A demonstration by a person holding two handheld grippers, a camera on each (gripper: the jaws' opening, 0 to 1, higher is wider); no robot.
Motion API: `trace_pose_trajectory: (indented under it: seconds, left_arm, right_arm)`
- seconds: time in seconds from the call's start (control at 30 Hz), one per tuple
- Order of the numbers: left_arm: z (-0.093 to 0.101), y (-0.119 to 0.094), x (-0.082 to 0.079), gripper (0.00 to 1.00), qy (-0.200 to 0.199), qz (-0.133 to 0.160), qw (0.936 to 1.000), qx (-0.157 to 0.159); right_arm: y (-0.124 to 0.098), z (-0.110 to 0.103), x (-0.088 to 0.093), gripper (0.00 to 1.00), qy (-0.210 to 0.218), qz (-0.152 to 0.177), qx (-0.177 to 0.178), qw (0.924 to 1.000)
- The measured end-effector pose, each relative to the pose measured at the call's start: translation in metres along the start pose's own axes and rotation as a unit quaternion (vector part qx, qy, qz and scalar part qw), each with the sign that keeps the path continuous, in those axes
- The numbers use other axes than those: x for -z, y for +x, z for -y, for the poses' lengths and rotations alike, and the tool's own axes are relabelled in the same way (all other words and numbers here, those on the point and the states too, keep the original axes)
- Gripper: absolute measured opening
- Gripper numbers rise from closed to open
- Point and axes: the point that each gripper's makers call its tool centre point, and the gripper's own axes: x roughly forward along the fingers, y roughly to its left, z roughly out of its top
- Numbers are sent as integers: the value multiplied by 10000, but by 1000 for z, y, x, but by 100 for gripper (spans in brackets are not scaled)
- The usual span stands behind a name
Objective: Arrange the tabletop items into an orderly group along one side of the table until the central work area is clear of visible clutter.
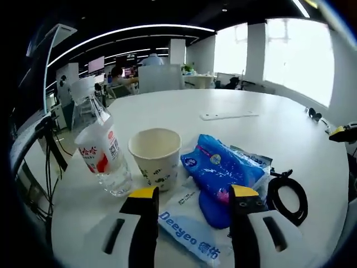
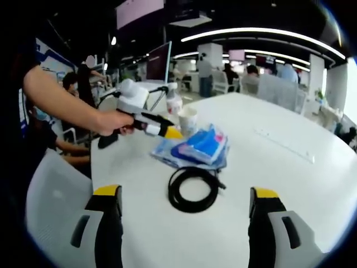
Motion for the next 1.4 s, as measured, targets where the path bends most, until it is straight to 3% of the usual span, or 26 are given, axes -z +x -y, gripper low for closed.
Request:
trace_pose_trajectory:
  seconds: [0.77, 1.0, 1.4]
  left_arm:
    - [29, -13, -8, 45, 206, -15, 9992, 345]
    - [33, -12, -10, 44, 259, -14, 9990, 366]
    - [56, -4, -7, 43, 365, -112, 9975, 599]
  right_arm:
    - [-21, 0, -7, 92, -140, 112, 62, 9998]
    - [-27, 1, -4, 92, -155, 123, 92, 9998]
    - [-39, 4, 4, 92, -86, 126, 177, 9997]
